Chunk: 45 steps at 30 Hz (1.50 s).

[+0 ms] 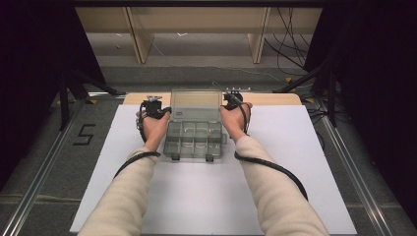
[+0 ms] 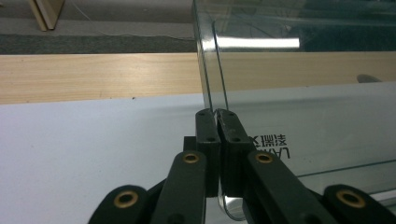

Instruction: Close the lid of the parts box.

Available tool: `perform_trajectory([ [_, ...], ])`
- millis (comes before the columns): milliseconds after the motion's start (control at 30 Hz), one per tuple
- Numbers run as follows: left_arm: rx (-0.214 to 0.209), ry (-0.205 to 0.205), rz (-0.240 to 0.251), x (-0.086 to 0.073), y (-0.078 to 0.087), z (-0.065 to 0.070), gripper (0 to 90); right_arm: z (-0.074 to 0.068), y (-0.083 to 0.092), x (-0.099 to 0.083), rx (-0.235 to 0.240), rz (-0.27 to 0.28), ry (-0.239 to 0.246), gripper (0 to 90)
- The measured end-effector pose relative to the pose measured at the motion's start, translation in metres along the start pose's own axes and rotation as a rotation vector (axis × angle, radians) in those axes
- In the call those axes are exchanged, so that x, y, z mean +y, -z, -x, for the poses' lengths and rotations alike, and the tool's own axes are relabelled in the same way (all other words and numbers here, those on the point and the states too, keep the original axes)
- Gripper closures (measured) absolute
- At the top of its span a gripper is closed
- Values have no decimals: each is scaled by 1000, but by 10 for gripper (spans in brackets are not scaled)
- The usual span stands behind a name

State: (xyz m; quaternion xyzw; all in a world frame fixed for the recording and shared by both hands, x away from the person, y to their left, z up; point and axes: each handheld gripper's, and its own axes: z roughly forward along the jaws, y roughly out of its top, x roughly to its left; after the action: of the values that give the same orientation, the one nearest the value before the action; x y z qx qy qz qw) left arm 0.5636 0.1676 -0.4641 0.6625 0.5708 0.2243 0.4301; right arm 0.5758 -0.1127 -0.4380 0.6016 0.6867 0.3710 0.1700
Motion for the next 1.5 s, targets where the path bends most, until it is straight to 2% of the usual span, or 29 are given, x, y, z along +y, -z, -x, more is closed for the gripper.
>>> perform_trajectory([
  [67, -3, -8, 17, 1, 0, 0, 847, 2, 0, -2, 2, 29, 14, 886],
  [100, -9, -6, 24, 3, 0, 0, 824, 0, 2, -3, 4, 16, -11, 886],
  [133, -11, -11, 24, 4, 0, 0, 797, 1, 2, -3, 6, 18, 1, 886],
  [167, -3, -15, 30, 6, 0, 0, 777, 2, 1, -5, 7, 41, 30, 886],
  [200, 1, -15, 34, 8, 1, -1, 758, 2, 2, -6, 15, 46, 26, 886],
  [233, 3, -6, 32, 10, 1, -2, 745, 1, 4, -7, 14, 40, 4, 886],
  [267, 2, 2, 21, 11, 1, -3, 738, 4, 2, -8, 15, 86, 48, 886],
  [300, -6, 4, 12, 12, 0, -5, 735, 4, 4, -8, 27, 73, 47, 887],
  [333, -16, 0, -2, 13, -1, -7, 729, 4, 5, -9, 26, 85, 55, 887],
  [400, -22, 10, -5, 13, -1, -8, 739, 7, 5, -10, 28, 100, 83, 887],
  [433, -30, 7, -14, 13, -2, -8, 747, 5, 7, -11, 36, 89, 50, 887],
  [467, -32, 2, -30, 13, -2, -8, 759, 4, 7, -11, 37, 101, 50, 887],
  [533, -31, 10, -27, 12, -4, -8, 785, 5, 8, -12, 39, 110, 74, 887],
  [567, -35, 21, -25, 12, -4, -8, 798, 4, 9, -12, 43, 104, 61, 887],
  [667, -6, -11, -42, 13, -3, -3, 871, 3, 10, -12, 45, 116, 83, 886],
  [700, -6, 10, -25, 12, -3, -1, 875, 1, 11, -12, 45, 111, 62, 886],
  [767, 2, 32, -13, 11, -1, 1, 887, 4, 11, -12, 46, 113, 81, 885],
  [800, 1, 11, -14, 11, 1, 1, 888, 5, 11, -13, 48, 120, 83, 884],
  [867, 6, 20, 5, 9, 3, 3, 889, 4, 10, -15, 42, 128, 78, 880],
  [900, 1, 6, 6, 8, 4, 3, 890, 5, 9, -16, 43, 130, 87, 876],
  [967, 3, 10, 21, 6, 5, 4, 890, 6, 8, -18, 46, 124, 93, 868],
  [1000, 0, -5, 25, 5, 6, 3, 890, 6, 7, -19, 46, 127, 94, 862],
  [1067, 2, -7, 36, 4, 7, 4, 890, 5, 8, -18, 47, 131, 99, 841],
  [1233, -4, -15, 47, 3, 9, 3, 890, 4, 10, -8, 51, 146, 100, 802],
  [1367, -12, -13, 52, 2, 9, 2, 890, 4, 10, 4, 55, 181, 111, 793],
  [1467, -15, -12, 54, 2, 10, 1, 889, 2, 10, 10, 44, 160, 107, 824],
  [1500, -18, -13, 55, 2, 10, 1, 889, 3, 10, 11, 38, 158, 120, 834],
])
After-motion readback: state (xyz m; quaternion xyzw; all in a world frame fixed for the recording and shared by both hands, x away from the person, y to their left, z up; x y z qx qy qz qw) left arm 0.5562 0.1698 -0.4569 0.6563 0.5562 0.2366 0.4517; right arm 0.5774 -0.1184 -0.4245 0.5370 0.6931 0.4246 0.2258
